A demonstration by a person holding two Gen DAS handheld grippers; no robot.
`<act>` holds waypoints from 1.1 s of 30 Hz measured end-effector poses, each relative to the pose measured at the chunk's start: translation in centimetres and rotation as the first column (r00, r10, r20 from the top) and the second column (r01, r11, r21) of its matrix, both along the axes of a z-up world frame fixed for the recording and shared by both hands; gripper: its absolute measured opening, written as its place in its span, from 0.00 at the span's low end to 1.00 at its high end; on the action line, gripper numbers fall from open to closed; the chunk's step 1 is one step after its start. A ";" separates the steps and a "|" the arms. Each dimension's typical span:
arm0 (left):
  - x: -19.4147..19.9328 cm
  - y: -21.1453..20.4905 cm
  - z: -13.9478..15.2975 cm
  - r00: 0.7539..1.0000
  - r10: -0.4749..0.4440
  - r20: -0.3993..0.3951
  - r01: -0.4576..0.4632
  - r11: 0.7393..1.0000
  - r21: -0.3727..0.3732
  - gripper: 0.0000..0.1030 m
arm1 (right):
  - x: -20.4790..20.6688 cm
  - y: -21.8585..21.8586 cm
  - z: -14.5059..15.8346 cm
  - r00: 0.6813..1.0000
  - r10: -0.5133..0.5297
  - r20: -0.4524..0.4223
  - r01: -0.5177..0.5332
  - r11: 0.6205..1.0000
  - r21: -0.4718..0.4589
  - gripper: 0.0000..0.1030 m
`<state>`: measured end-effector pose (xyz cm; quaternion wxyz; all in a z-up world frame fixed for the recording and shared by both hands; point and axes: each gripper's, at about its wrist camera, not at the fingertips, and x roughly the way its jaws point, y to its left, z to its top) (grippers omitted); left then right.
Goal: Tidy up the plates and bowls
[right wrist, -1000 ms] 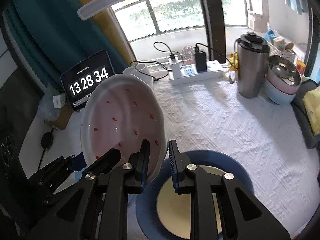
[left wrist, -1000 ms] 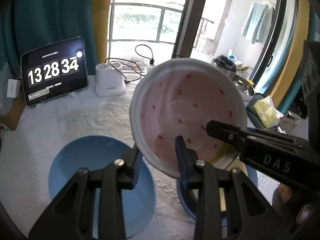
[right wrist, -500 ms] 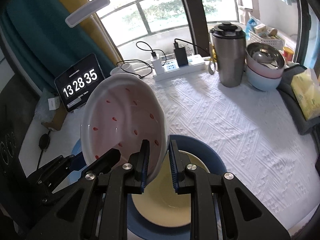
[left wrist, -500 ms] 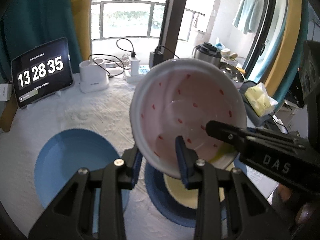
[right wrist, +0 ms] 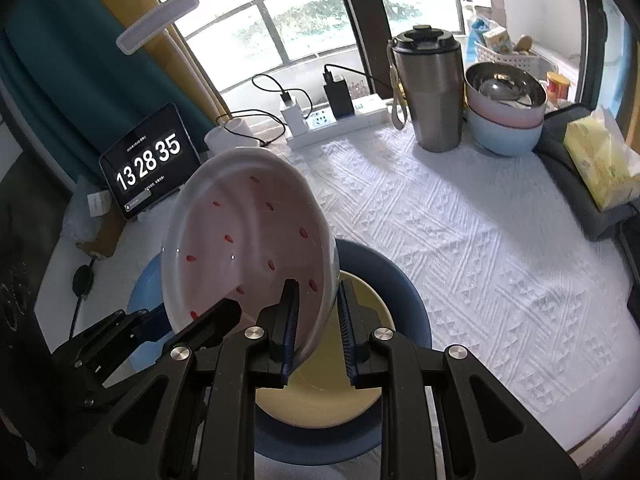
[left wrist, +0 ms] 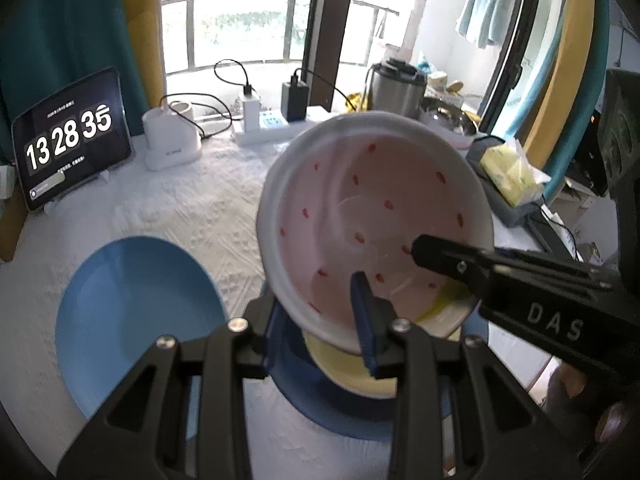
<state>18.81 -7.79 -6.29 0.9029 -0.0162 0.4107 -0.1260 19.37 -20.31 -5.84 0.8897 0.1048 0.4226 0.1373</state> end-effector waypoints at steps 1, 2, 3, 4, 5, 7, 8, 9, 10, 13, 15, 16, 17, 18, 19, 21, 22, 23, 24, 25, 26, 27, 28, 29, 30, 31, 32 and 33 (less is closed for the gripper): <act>-0.1 -0.1 -0.1 1.000 0.000 -0.002 0.000 1.000 0.004 0.31 | 0.0 -0.1 -0.1 1.000 -0.001 -0.004 0.001 1.000 0.004 0.20; -0.1 -0.1 -0.2 1.000 0.001 -0.006 -0.001 1.000 0.005 0.31 | 0.0 -0.2 -0.2 1.000 -0.001 -0.006 0.001 1.000 0.006 0.20; -0.2 -0.2 -0.3 1.000 0.002 -0.010 -0.002 1.000 0.005 0.31 | -0.1 -0.2 -0.3 1.000 0.000 -0.008 0.000 1.000 0.007 0.20; -0.3 -0.3 -0.4 1.000 0.001 -0.014 -0.001 1.000 0.006 0.31 | -0.1 -0.3 -0.5 1.000 0.001 -0.010 -0.001 1.000 0.005 0.20; -0.4 -0.3 -0.5 1.000 -0.001 -0.015 0.001 1.000 0.008 0.31 | -0.2 -0.3 -0.6 1.000 0.001 -0.011 -0.001 1.000 0.002 0.20; -0.6 -0.3 -0.6 1.000 -0.003 -0.017 0.003 1.000 0.011 0.31 | -0.2 -0.3 -0.9 1.000 0.002 -0.020 -0.002 1.000 0.004 0.20; -0.6 -0.2 -0.7 1.000 -0.004 -0.019 0.004 1.000 0.011 0.31 | -0.2 -0.3 -1.1 1.000 0.006 -0.028 -0.005 1.000 0.009 0.20; -0.6 -0.2 -0.8 1.000 -0.004 -0.023 0.004 1.000 0.012 0.31 | -0.3 -0.3 -1.2 0.999 0.008 -0.032 -0.007 1.000 0.011 0.20; -0.7 -0.1 -1.0 1.000 -0.003 -0.028 0.003 1.000 0.013 0.31 | -0.3 -0.3 -1.4 0.999 0.011 -0.037 -0.010 1.000 0.011 0.20; -0.8 -0.2 -1.5 0.999 -0.006 -0.042 0.007 1.000 0.020 0.31 | -0.4 -0.2 -1.8 0.999 0.013 -0.050 -0.012 1.000 0.013 0.20; -0.8 -0.4 -1.8 0.999 -0.010 -0.050 0.011 1.000 0.022 0.31 | -0.4 -0.3 -2.1 0.998 0.014 -0.061 -0.013 1.000 0.015 0.20; -0.9 -0.6 -2.0 0.998 -0.015 -0.055 0.017 1.000 0.025 0.31 | -0.4 -0.3 -2.2 0.998 0.013 -0.066 -0.012 1.000 0.016 0.20; -0.9 -0.7 -2.1 0.998 -0.018 -0.057 0.020 0.999 0.026 0.31 | -0.4 -0.5 -2.4 0.997 0.010 -0.071 -0.009 1.000 0.018 0.20; -1.0 -0.9 -2.3 0.998 -0.025 -0.062 0.027 0.999 0.032 0.32 | -0.4 -0.6 -2.5 0.997 0.008 -0.076 -0.007 1.000 0.017 0.20; -1.0 -1.1 -2.6 0.997 -0.030 -0.067 0.032 0.999 0.037 0.32 | -0.5 -0.7 -2.6 0.997 0.006 -0.079 -0.005 1.000 0.016 0.20; -1.2 -1.4 -2.7 0.998 -0.031 -0.062 0.034 0.998 0.049 0.32 | -0.5 -1.0 -2.9 0.996 0.004 -0.092 -0.002 1.000 0.019 0.20; -1.2 -1.5 -2.7 0.998 -0.032 -0.060 0.035 0.998 0.052 0.32 | -0.5 -1.2 -3.2 0.995 0.005 -0.100 -0.003 1.000 0.020 0.21; -1.2 -1.6 -2.6 0.998 -0.036 -0.058 0.039 0.998 0.050 0.32 | -0.5 -1.3 -3.4 0.994 0.006 -0.108 -0.004 1.000 0.022 0.21; -1.2 -1.7 -2.6 0.998 -0.040 -0.058 0.043 0.998 0.051 0.32 | -0.5 -1.4 -3.6 0.993 0.004 -0.117 -0.002 1.000 0.021 0.21; -1.3 -1.8 -2.5 0.997 -0.045 -0.058 0.048 0.997 0.054 0.32 | -0.5 -1.5 -3.7 0.993 0.000 -0.116 0.002 1.000 0.017 0.21; -1.4 -1.9 -2.6 0.997 -0.046 -0.055 0.049 0.997 0.058 0.32 | -0.6 -1.6 -3.7 0.993 -0.003 -0.116 0.005 1.000 0.013 0.21; -1.4 -2.0 -2.6 0.998 -0.046 -0.052 0.050 0.997 0.062 0.32 | -0.6 -1.7 -3.6 0.993 -0.004 -0.116 0.006 1.000 0.017 0.21; -1.4 -2.0 -2.6 0.998 -0.047 -0.050 0.050 0.997 0.063 0.32 | -0.6 -1.8 -3.5 0.993 -0.005 -0.115 0.007 1.000 0.022 0.21; -1.4 -2.0 -2.6 0.998 -0.047 -0.050 0.050 0.997 0.063 0.32 | -0.6 -1.9 -3.5 0.993 -0.005 -0.115 0.008 1.000 0.025 0.21; -1.4 -2.0 -2.6 0.998 -0.047 -0.050 0.050 0.997 0.063 0.32 | -0.7 -1.9 -3.5 0.993 -0.005 -0.117 0.008 1.000 0.025 0.21; -1.5 -2.0 -2.6 0.998 -0.047 -0.049 0.050 0.997 0.065 0.32 | -0.7 -1.9 -3.5 0.993 -0.004 -0.119 0.007 1.000 0.023 0.21; -1.5 -1.9 -2.6 0.998 -0.046 -0.047 0.050 0.997 0.066 0.32 | -0.7 -1.8 -3.5 0.993 -0.003 -0.122 0.005 1.000 0.021 0.21; -1.6 -1.9 -2.6 0.998 -0.046 -0.046 0.049 0.996 0.068 0.33 | -0.7 -1.8 -3.5 0.992 -0.001 -0.124 0.003 1.000 0.019 0.21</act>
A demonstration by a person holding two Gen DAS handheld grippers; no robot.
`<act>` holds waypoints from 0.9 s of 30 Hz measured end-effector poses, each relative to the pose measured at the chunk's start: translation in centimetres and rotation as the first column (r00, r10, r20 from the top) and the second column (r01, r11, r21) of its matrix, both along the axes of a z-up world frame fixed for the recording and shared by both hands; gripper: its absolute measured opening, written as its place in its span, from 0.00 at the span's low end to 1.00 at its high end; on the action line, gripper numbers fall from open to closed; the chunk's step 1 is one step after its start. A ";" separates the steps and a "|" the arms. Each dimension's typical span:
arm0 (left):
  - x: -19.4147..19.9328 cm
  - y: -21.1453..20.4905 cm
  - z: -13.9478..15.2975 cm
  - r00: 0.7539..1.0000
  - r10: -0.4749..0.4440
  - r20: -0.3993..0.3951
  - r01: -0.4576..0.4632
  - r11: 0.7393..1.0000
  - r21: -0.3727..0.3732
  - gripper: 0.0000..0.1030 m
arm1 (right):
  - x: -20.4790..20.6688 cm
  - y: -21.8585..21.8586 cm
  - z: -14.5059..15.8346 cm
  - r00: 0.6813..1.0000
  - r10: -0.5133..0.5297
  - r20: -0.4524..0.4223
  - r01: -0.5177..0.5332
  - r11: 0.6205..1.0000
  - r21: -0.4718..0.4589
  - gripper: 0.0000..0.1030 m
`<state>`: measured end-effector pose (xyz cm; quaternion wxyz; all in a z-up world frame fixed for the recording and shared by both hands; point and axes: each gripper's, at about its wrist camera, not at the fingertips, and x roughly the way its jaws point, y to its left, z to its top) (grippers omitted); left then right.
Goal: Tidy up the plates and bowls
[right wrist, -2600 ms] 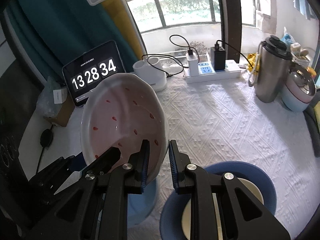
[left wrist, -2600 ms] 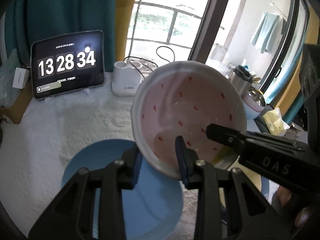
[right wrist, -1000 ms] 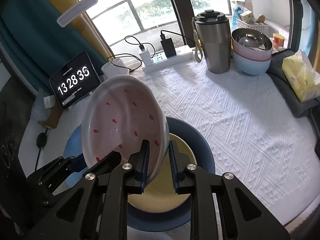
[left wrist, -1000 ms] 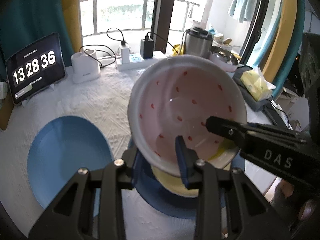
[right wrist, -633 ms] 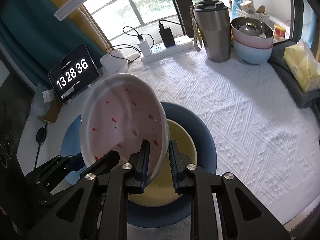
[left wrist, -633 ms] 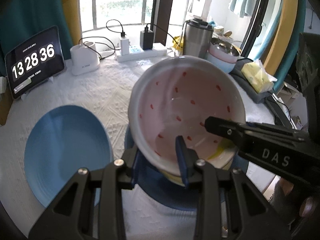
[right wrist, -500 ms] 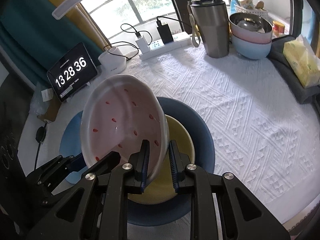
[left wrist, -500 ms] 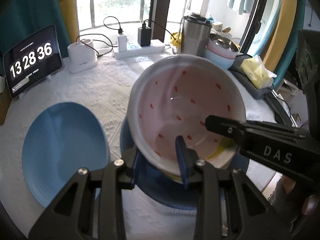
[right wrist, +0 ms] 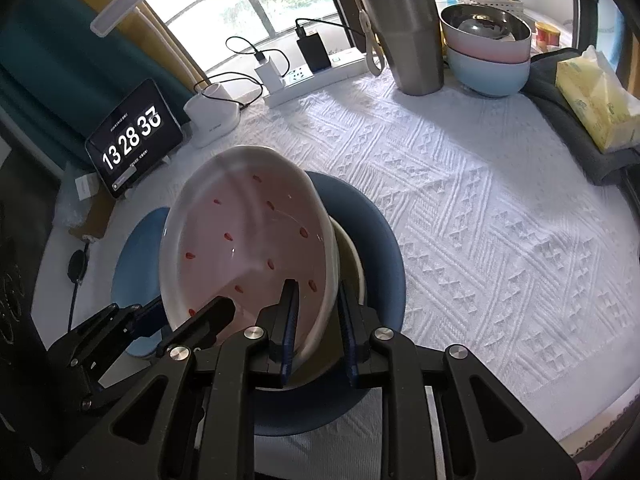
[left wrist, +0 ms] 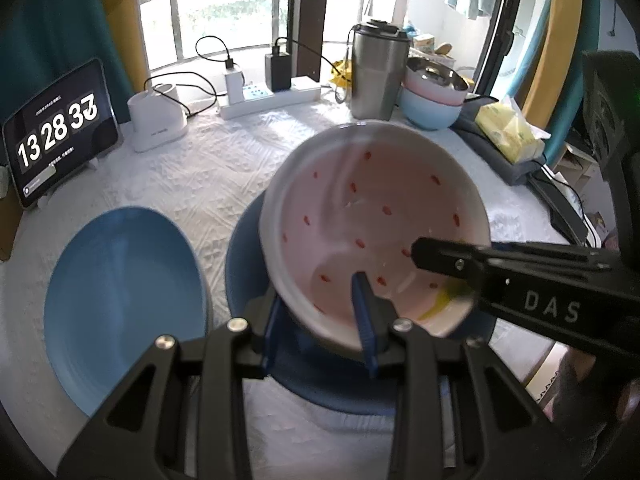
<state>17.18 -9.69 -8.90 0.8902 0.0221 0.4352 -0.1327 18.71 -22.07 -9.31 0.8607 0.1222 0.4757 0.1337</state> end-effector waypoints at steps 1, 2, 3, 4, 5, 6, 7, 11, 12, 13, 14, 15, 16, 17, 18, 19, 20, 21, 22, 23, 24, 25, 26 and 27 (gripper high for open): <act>-0.1 0.1 0.0 1.000 0.001 0.000 -0.001 1.000 0.001 0.33 | 0.0 0.1 0.0 1.000 0.001 -0.008 -0.001 1.000 0.001 0.21; -0.1 0.1 -0.1 1.000 0.001 -0.001 -0.001 1.000 0.002 0.33 | 0.1 0.1 -0.1 1.000 0.003 -0.013 -0.003 1.000 0.003 0.22; -0.1 0.3 -0.2 1.000 0.001 -0.006 -0.001 1.000 0.001 0.33 | 0.1 0.1 -0.1 1.000 0.004 -0.018 -0.004 1.000 0.006 0.22; -0.2 0.4 -0.2 1.000 0.000 -0.006 0.000 1.000 -0.001 0.33 | 0.1 0.1 -0.2 1.000 0.005 -0.023 -0.005 1.000 0.009 0.22; -0.2 0.4 -0.3 1.000 0.000 -0.007 0.000 1.000 0.000 0.34 | 0.1 0.1 -0.2 1.000 0.005 -0.024 -0.005 1.000 0.011 0.22; -0.2 0.5 -0.3 1.000 -0.002 -0.004 0.002 1.000 0.000 0.34 | 0.0 0.1 -0.2 1.000 0.003 -0.025 -0.003 1.000 0.013 0.22; -0.3 0.4 -0.3 1.000 -0.006 0.002 0.006 1.000 0.007 0.34 | 0.1 0.1 -0.3 1.000 0.001 -0.024 -0.001 1.000 0.015 0.22; -0.8 0.4 -0.3 1.000 -0.012 0.018 0.012 1.000 0.022 0.34 | -0.1 0.2 -0.3 1.000 -0.005 -0.027 0.005 1.000 0.014 0.22; -0.8 0.5 -0.2 1.000 -0.013 0.020 0.012 1.000 0.023 0.34 | -0.1 0.2 -0.3 1.000 -0.005 -0.029 0.006 1.000 0.013 0.22; -0.9 0.6 -0.1 1.000 -0.013 0.021 0.013 1.000 0.017 0.34 | -0.1 0.2 -0.3 1.000 -0.005 -0.031 0.006 1.000 0.012 0.22; -0.9 0.7 -0.1 1.000 -0.014 0.022 0.013 1.000 0.015 0.34 | -0.2 0.2 -0.2 0.999 -0.005 -0.033 0.006 1.000 0.014 0.22; -0.9 0.9 0.0 1.000 -0.012 0.025 0.012 1.000 0.015 0.34 | -0.2 0.2 -0.2 0.999 -0.006 -0.033 0.007 1.000 0.014 0.22; -1.0 1.0 0.0 1.000 -0.011 0.029 0.010 1.000 0.016 0.34 | -0.2 0.2 -0.1 0.999 -0.009 -0.030 0.010 1.000 0.014 0.22; -1.0 1.0 0.1 0.999 -0.011 0.030 0.010 1.000 0.017 0.34 | -0.2 0.1 0.0 1.000 -0.013 -0.029 0.013 1.000 0.014 0.22; -1.0 1.1 0.2 0.999 -0.011 0.032 0.011 1.000 0.016 0.34 | -0.3 0.1 0.0 0.999 -0.016 -0.028 0.016 1.000 0.015 0.22; -1.1 1.2 0.2 0.999 -0.013 0.036 0.012 1.000 0.013 0.34 | -0.3 0.0 0.1 0.999 -0.019 -0.027 0.019 1.000 0.015 0.22; -1.1 1.2 0.2 0.999 -0.014 0.036 0.013 1.000 0.012 0.35 | -0.3 0.0 0.1 0.999 -0.022 -0.025 0.022 1.000 0.016 0.22; -1.1 1.2 0.2 0.999 -0.014 0.034 0.013 1.000 0.012 0.35 | -0.4 -0.1 0.1 0.999 -0.024 -0.023 0.024 1.000 0.016 0.22; -1.2 1.2 0.2 0.999 -0.015 0.037 0.014 1.000 0.010 0.35 | -0.4 -0.1 0.2 0.999 -0.026 -0.023 0.027 0.999 0.017 0.22; -1.2 1.3 0.1 0.999 -0.016 0.038 0.016 1.000 0.008 0.35 | -0.4 -0.2 0.2 0.999 -0.028 -0.024 0.029 0.999 0.020 0.22; -1.3 1.3 0.1 0.999 -0.016 0.039 0.016 1.000 0.007 0.35 | -0.4 -0.2 0.2 0.999 -0.031 -0.026 0.032 0.999 0.024 0.22; -1.3 1.3 0.2 0.999 -0.016 0.040 0.016 1.000 0.006 0.35 | -0.5 -0.3 0.2 0.999 -0.033 -0.027 0.034 0.999 0.026 0.22; -1.3 1.3 0.2 0.999 -0.016 0.042 0.016 1.000 0.006 0.35 | -0.5 -0.3 0.2 0.999 -0.033 -0.027 0.033 0.999 0.024 0.22; -1.4 1.3 0.2 0.999 -0.017 0.045 0.017 1.000 0.008 0.35 | -0.6 -0.3 0.3 0.999 -0.032 -0.027 0.033 0.999 0.022 0.22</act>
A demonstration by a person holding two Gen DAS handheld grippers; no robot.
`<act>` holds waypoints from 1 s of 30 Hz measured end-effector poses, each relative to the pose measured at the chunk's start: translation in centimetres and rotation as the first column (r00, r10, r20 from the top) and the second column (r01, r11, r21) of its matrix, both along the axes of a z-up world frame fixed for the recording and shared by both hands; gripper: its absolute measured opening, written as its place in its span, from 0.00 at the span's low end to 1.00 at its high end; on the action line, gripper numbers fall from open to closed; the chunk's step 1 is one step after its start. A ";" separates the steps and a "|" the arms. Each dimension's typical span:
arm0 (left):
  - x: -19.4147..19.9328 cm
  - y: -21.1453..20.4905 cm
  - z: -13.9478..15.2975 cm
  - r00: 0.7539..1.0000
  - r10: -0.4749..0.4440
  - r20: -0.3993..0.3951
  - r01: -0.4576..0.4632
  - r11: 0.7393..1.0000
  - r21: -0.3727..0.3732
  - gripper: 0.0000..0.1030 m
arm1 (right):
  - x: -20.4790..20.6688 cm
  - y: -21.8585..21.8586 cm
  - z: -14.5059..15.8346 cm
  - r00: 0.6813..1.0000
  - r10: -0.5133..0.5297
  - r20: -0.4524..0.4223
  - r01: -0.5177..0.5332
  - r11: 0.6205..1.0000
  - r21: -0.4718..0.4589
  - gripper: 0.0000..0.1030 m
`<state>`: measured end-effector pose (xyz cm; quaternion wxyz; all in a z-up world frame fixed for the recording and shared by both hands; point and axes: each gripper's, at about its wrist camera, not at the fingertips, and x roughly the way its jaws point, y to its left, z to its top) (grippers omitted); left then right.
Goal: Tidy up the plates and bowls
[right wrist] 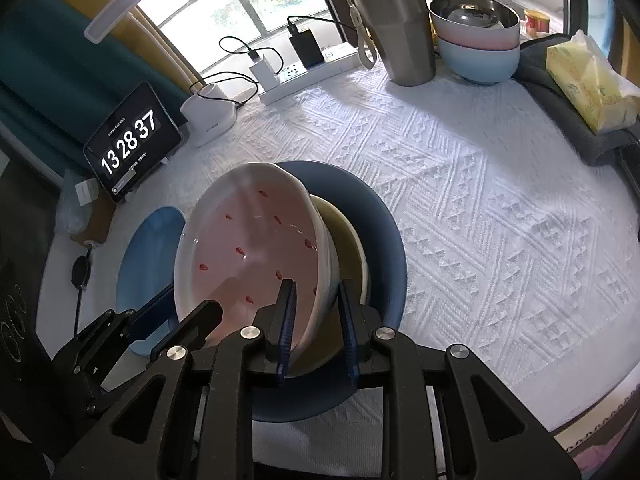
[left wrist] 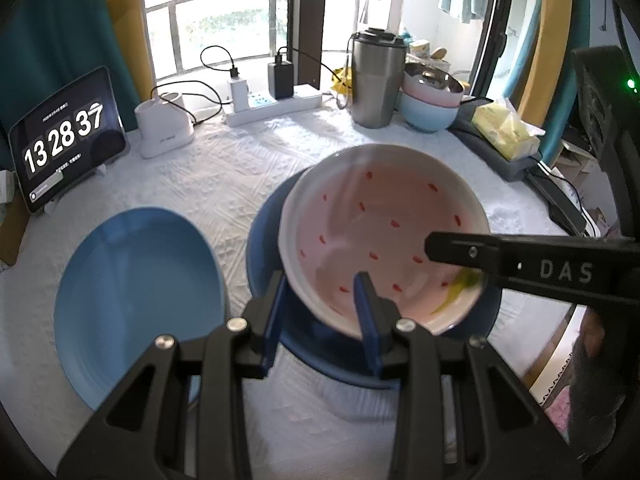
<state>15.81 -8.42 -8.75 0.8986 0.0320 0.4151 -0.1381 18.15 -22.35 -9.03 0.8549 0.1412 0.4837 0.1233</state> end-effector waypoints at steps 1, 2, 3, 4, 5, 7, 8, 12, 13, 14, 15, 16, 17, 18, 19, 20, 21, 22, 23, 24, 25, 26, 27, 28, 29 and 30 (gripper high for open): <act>-0.1 0.0 0.0 1.000 -0.001 0.004 0.001 1.000 0.001 0.35 | -0.1 0.0 0.1 1.000 0.000 0.001 0.000 1.000 -0.003 0.22; -0.1 -0.1 0.0 1.000 -0.001 0.006 0.001 1.000 0.002 0.35 | -0.1 0.0 0.1 1.000 0.001 0.002 -0.001 1.000 -0.006 0.22; -0.1 -0.1 0.0 1.000 -0.002 0.009 0.002 1.000 0.003 0.35 | -0.1 0.0 0.2 1.000 0.003 0.004 -0.003 1.000 -0.011 0.22; -0.2 -0.1 -0.1 1.000 -0.004 0.012 0.004 1.000 0.005 0.35 | -0.1 0.2 0.2 1.000 0.009 0.005 -0.009 1.000 -0.021 0.22; -0.2 0.0 -0.1 1.000 -0.005 0.013 0.004 1.000 0.006 0.35 | -0.2 0.3 0.3 1.000 0.017 0.008 -0.017 0.999 -0.038 0.22; -0.2 0.0 -0.1 1.000 -0.005 0.011 0.005 1.000 0.002 0.35 | -0.4 0.8 0.4 0.999 0.036 0.018 -0.034 0.996 -0.077 0.23; -0.2 0.1 0.0 1.000 -0.005 0.012 0.005 1.000 0.000 0.35 | -0.5 0.9 0.5 0.999 0.038 0.021 -0.037 0.996 -0.084 0.23; -0.3 0.0 0.0 1.000 -0.003 0.016 0.003 1.000 0.004 0.35 | -0.9 1.6 0.7 0.997 0.060 0.042 -0.053 0.988 -0.148 0.25; -0.4 0.0 0.0 1.000 -0.003 0.017 0.003 1.000 0.006 0.35 | -1.2 2.1 0.8 0.996 0.074 0.054 -0.062 0.980 -0.187 0.27; -0.4 0.0 0.0 1.000 -0.003 0.018 0.002 1.000 0.008 0.35 | -1.3 2.5 0.9 0.994 0.086 0.061 -0.071 0.974 -0.215 0.28; -0.4 0.0 -0.1 1.000 -0.003 0.019 0.003 1.000 0.012 0.35 | -1.4 2.7 0.9 0.993 0.094 0.067 -0.076 0.970 -0.233 0.31; -0.3 0.0 -0.1 1.000 -0.004 0.018 0.004 1.000 0.012 0.35 | -1.6 3.0 1.0 0.992 0.101 0.075 -0.079 0.963 -0.257 0.33; -0.4 0.1 -0.1 1.000 -0.014 0.026 0.014 1.000 0.000 0.35 | -1.7 3.2 1.0 0.992 0.100 0.082 -0.073 0.957 -0.282 0.34; -0.4 0.2 -0.1 1.000 -0.015 0.022 0.015 1.000 0.000 0.35 | -1.8 3.3 1.1 0.991 0.098 0.086 -0.067 0.948 -0.310 0.35; -0.3 0.3 -0.1 1.000 -0.013 0.020 0.013 1.000 -0.005 0.35 | -1.9 3.3 1.0 0.991 0.098 0.090 -0.064 0.943 -0.328 0.36; -0.3 0.3 -0.1 1.000 -0.013 0.020 0.013 1.000 -0.006 0.35 | -1.8 3.1 0.9 0.991 0.100 0.086 -0.067 0.943 -0.325 0.36; -0.4 0.3 0.0 1.000 -0.013 0.019 0.014 1.000 -0.005 0.35 | -1.8 2.9 0.8 0.992 0.100 0.081 -0.070 0.946 -0.316 0.36; -0.4 0.3 0.0 1.000 -0.012 0.019 0.013 1.000 -0.003 0.35 | -1.8 2.8 0.7 0.992 0.099 0.080 -0.069 0.948 -0.312 0.36; -0.4 0.2 0.0 1.000 -0.011 0.019 0.011 1.000 -0.004 0.35 | -1.9 2.6 0.7 0.992 0.100 0.083 -0.070 0.950 -0.305 0.36; -0.4 0.2 0.1 1.000 -0.011 0.018 0.011 1.000 -0.005 0.35 | -1.9 2.5 0.8 0.992 0.099 0.084 -0.070 0.952 -0.300 0.36; -0.4 0.3 0.1 1.000 -0.010 0.017 0.010 1.000 -0.007 0.35 | -1.9 2.4 0.9 0.992 0.097 0.086 -0.068 0.953 -0.296 0.36; -0.5 0.3 0.2 1.000 -0.009 0.016 0.009 1.000 -0.009 0.35 | -2.0 2.4 0.9 0.992 0.096 0.087 -0.066 0.953 -0.296 0.36; -0.5 0.3 0.2 1.000 -0.007 0.016 0.007 1.000 -0.010 0.35 | -2.0 2.4 0.9 0.992 0.094 0.088 -0.064 0.953 -0.295 0.36; -0.6 0.4 0.3 1.000 -0.004 0.017 0.004 1.000 -0.012 0.35 | -2.0 2.3 1.0 0.992 0.094 0.089 -0.064 0.955 -0.291 0.36; -0.6 0.5 0.3 1.000 0.000 0.019 0.000 1.000 -0.014 0.35 | -2.0 2.3 1.0 0.992 0.093 0.091 -0.063 0.955 -0.289 0.36; -0.7 0.5 0.4 1.000 0.002 0.020 -0.002 1.000 -0.016 0.35 | -2.1 2.3 1.0 0.991 0.092 0.092 -0.062 0.956 -0.287 0.36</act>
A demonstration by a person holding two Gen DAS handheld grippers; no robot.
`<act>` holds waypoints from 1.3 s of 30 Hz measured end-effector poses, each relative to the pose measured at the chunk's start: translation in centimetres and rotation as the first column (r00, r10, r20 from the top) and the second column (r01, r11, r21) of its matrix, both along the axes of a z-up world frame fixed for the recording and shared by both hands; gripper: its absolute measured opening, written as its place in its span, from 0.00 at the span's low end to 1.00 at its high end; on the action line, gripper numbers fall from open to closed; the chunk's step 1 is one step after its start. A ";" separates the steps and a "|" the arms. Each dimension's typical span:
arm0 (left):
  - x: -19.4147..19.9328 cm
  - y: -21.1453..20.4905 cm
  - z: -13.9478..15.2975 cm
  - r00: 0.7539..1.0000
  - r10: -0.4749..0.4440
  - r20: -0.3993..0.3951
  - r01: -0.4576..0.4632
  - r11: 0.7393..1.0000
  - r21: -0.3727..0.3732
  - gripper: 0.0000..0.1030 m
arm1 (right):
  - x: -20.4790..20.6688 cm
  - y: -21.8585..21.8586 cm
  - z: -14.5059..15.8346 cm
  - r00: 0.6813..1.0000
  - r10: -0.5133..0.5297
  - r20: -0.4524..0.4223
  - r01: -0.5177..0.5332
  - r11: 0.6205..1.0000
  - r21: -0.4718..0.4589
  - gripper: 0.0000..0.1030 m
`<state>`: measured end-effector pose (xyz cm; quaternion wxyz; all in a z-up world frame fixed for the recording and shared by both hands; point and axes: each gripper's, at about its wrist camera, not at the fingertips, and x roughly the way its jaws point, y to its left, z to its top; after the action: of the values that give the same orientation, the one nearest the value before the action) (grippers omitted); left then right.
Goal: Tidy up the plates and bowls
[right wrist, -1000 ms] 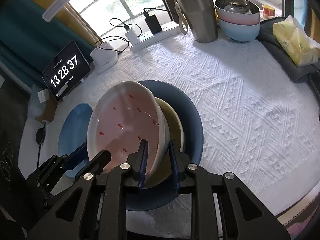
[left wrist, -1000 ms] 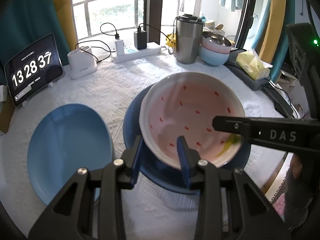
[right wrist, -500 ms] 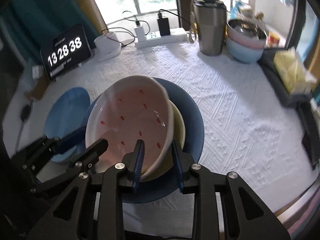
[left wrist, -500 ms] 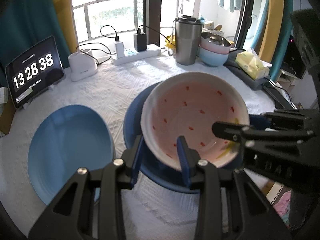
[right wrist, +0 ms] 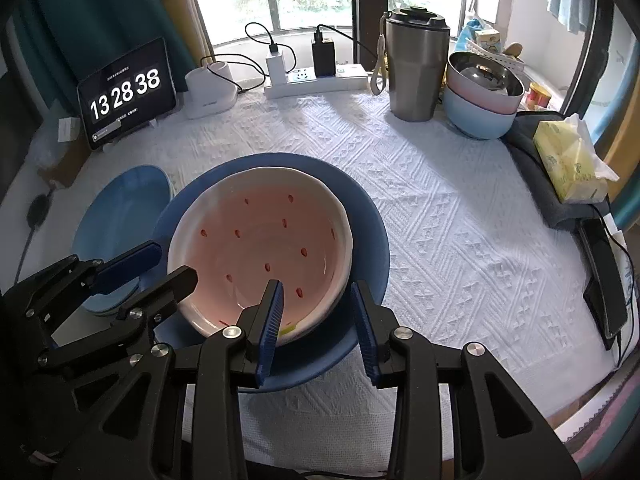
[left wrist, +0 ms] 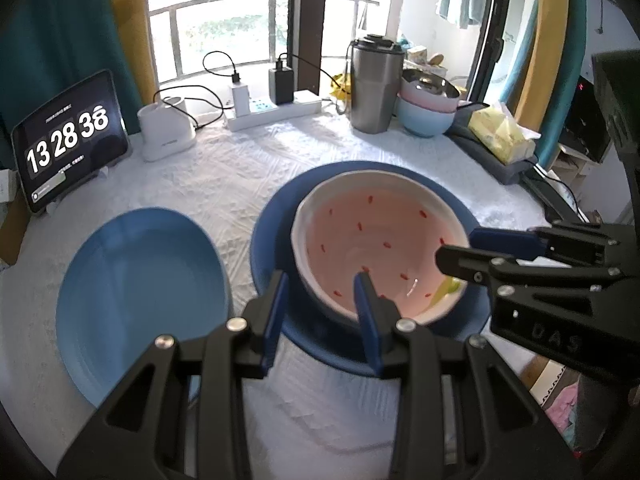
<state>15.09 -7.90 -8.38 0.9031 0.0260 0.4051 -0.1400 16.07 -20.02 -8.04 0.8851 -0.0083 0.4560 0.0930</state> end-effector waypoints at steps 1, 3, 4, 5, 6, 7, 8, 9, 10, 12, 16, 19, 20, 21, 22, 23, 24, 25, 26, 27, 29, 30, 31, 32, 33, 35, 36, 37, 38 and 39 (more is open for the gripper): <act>-0.1 0.1 0.1 1.000 0.004 0.002 -0.004 1.000 -0.003 0.35 | 0.0 0.0 0.0 1.000 0.000 0.001 0.000 1.000 0.001 0.36; -0.3 0.3 0.2 1.000 0.012 0.005 -0.012 1.000 -0.005 0.35 | -0.1 -0.1 0.0 1.000 0.000 0.004 0.000 1.000 0.004 0.36; -0.4 0.4 0.3 1.000 0.015 0.007 -0.015 1.000 -0.005 0.35 | -0.2 -0.1 0.0 1.000 0.000 0.005 0.000 1.000 0.005 0.36; -0.5 0.4 0.4 1.000 0.018 0.009 -0.018 1.000 -0.006 0.35 | -0.3 -0.1 0.0 1.000 0.000 0.007 0.000 1.000 0.006 0.36; -0.6 0.5 0.4 1.000 0.022 0.011 -0.022 1.000 -0.006 0.35 | -0.5 -0.1 0.1 1.000 0.000 0.009 0.000 1.000 0.007 0.36; -0.8 0.6 0.5 1.000 0.025 0.013 -0.024 1.000 -0.007 0.35 | -0.6 -0.1 0.1 1.000 0.001 0.010 -0.001 1.000 0.008 0.36; -1.0 0.6 0.6 1.000 0.026 0.015 -0.026 1.000 -0.008 0.35 | -0.7 -0.1 0.1 1.000 0.001 0.011 -0.001 1.000 0.009 0.36; -1.2 0.7 0.7 0.999 0.028 0.019 -0.028 1.000 -0.009 0.36 | -0.9 -0.1 0.2 1.000 0.000 0.014 0.000 1.000 0.011 0.36; -1.3 0.7 0.8 0.999 0.029 0.021 -0.028 1.000 -0.010 0.36 | -1.0 -0.1 0.3 1.000 0.000 0.017 0.000 1.000 0.011 0.36; -1.6 0.8 1.0 0.999 0.029 0.028 -0.028 1.000 -0.013 0.36 | -1.4 -0.2 0.4 1.000 -0.001 0.022 0.001 1.000 0.014 0.36; -2.5 1.0 1.4 0.999 0.030 0.042 -0.029 0.999 -0.020 0.36 | -2.1 -0.3 0.6 0.999 -0.010 0.030 0.010 1.000 0.014 0.36; -3.1 1.0 1.6 0.998 0.029 0.050 -0.028 0.999 -0.023 0.37 | -2.7 -0.5 0.7 0.999 -0.015 0.035 0.014 1.000 0.014 0.36; -3.3 1.0 1.6 0.998 0.029 0.052 -0.028 0.999 -0.024 0.38 | -2.8 -0.5 0.7 0.999 -0.016 0.036 0.015 1.000 0.014 0.36; -3.5 1.0 1.7 0.998 0.029 0.054 -0.027 0.999 -0.025 0.38 | -3.0 -0.5 0.7 0.999 -0.018 0.038 0.017 1.000 0.013 0.36; -3.7 1.0 1.7 0.998 0.028 0.057 -0.026 0.999 -0.026 0.39 | -3.2 -0.5 0.7 0.999 -0.019 0.039 0.019 1.000 0.013 0.36; -3.9 1.0 1.7 0.998 0.026 0.059 -0.025 0.999 -0.027 0.39 | -3.4 -0.6 0.8 0.999 -0.020 0.041 0.019 1.000 0.013 0.36; -4.1 1.0 1.8 0.998 0.026 0.062 -0.024 0.999 -0.028 0.40 | -3.6 -0.6 0.8 0.999 -0.021 0.042 0.020 1.000 0.013 0.36; -4.3 1.0 1.9 0.998 0.025 0.065 -0.023 0.999 -0.029 0.40 | -3.8 -0.6 0.8 0.999 -0.022 0.043 0.021 1.000 0.014 0.36; -4.5 1.0 1.9 0.997 0.025 0.068 -0.023 0.999 -0.029 0.40 | -3.9 -0.6 0.8 0.999 -0.022 0.044 0.022 1.000 0.014 0.36; -4.6 1.0 2.0 0.997 0.025 0.069 -0.023 0.999 -0.029 0.40 | -4.0 -0.7 0.8 0.999 -0.022 0.047 0.022 1.000 0.015 0.36; -4.9 1.1 2.0 0.997 0.028 0.072 -0.026 0.999 -0.029 0.40 | -4.3 -0.7 0.8 0.998 -0.025 0.049 0.024 1.000 0.017 0.36; -5.0 1.2 2.0 0.997 0.031 0.074 -0.029 0.999 -0.028 0.40 | -4.4 -0.7 0.8 0.998 -0.025 0.050 0.024 1.000 0.018 0.36; -5.0 1.3 1.9 0.997 0.034 0.071 -0.032 0.999 -0.026 0.41 | -4.5 -0.7 0.8 0.998 -0.024 0.051 0.023 1.000 0.020 0.36; -5.1 1.3 1.8 0.997 0.035 0.069 -0.034 0.999 -0.027 0.41 | -4.6 -0.7 0.8 0.998 -0.024 0.053 0.023 1.000 0.021 0.36; -5.1 1.4 1.6 0.997 0.038 0.066 -0.036 0.999 -0.025 0.41 | -4.7 -0.8 0.7 0.998 -0.024 0.052 0.023 1.000 0.021 0.36; -5.2 1.5 1.2 0.997 0.042 0.060 -0.041 0.999 -0.017 0.41 | -4.7 -0.9 0.5 0.998 -0.027 0.050 0.026 0.999 0.024 0.36; -5.3 1.7 1.0 0.997 0.045 0.057 -0.044 0.999 -0.015 0.41 | -4.8 -1.1 0.5 0.998 -0.029 0.049 0.028 0.999 0.024 0.36; -5.3 2.0 0.7 0.997 0.054 0.050 -0.054 0.999 -0.008 0.41 | -4.8 -1.2 0.4 0.998 -0.031 0.048 0.030 0.999 0.026 0.36; -5.3 2.2 0.4 0.997 0.062 0.044 -0.062 0.998 -0.005 0.41 | -4.9 -1.4 0.4 0.998 -0.033 0.049 0.032 0.999 0.028 0.36; -5.2 2.5 0.2 0.997 0.072 0.036 -0.072 0.997 -0.005 0.41 | -4.9 -1.6 0.4 0.998 -0.037 0.049 0.036 0.999 0.029 0.36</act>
<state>9.90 -5.37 -8.20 0.9148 0.0123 0.3892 -0.1076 11.16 -21.66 -7.66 0.8977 0.0099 0.4326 0.0830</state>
